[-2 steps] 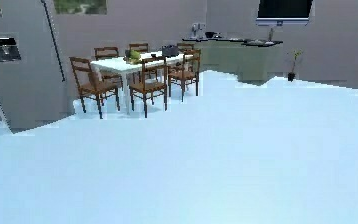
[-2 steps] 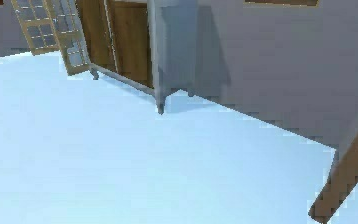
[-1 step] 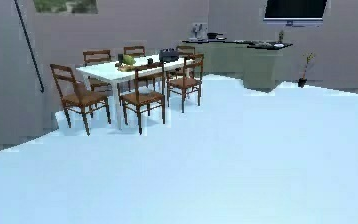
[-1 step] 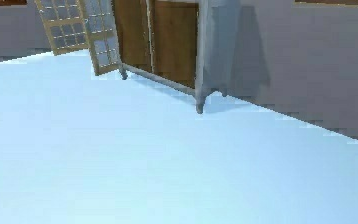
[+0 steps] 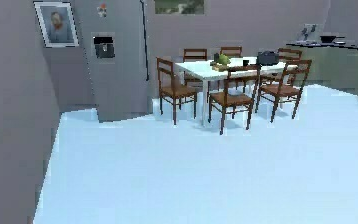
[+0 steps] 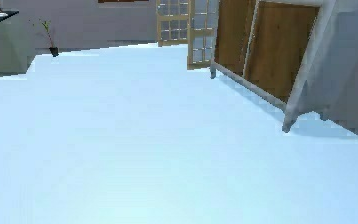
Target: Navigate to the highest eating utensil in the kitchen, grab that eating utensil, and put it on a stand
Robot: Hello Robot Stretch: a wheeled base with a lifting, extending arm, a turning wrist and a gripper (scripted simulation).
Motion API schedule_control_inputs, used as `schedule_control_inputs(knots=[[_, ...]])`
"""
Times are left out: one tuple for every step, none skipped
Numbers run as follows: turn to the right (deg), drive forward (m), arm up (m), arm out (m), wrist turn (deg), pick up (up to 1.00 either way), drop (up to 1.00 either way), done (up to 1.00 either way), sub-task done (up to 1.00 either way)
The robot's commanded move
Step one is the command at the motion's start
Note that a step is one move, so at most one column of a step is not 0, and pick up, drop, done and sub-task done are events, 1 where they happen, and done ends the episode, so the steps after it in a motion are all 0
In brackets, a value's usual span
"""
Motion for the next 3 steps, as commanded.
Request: schedule_control_inputs(knots=[[0.0,1.00,0.00,0.00,0.0,0.00,0.00,0.00,0.00],[-3.0,0.00,0.00,0.00,0.0,0.00,0.00,0.00,0.00],[0.0,1.00,0.00,0.00,0.0,0.00,0.00,0.00,0.00]])
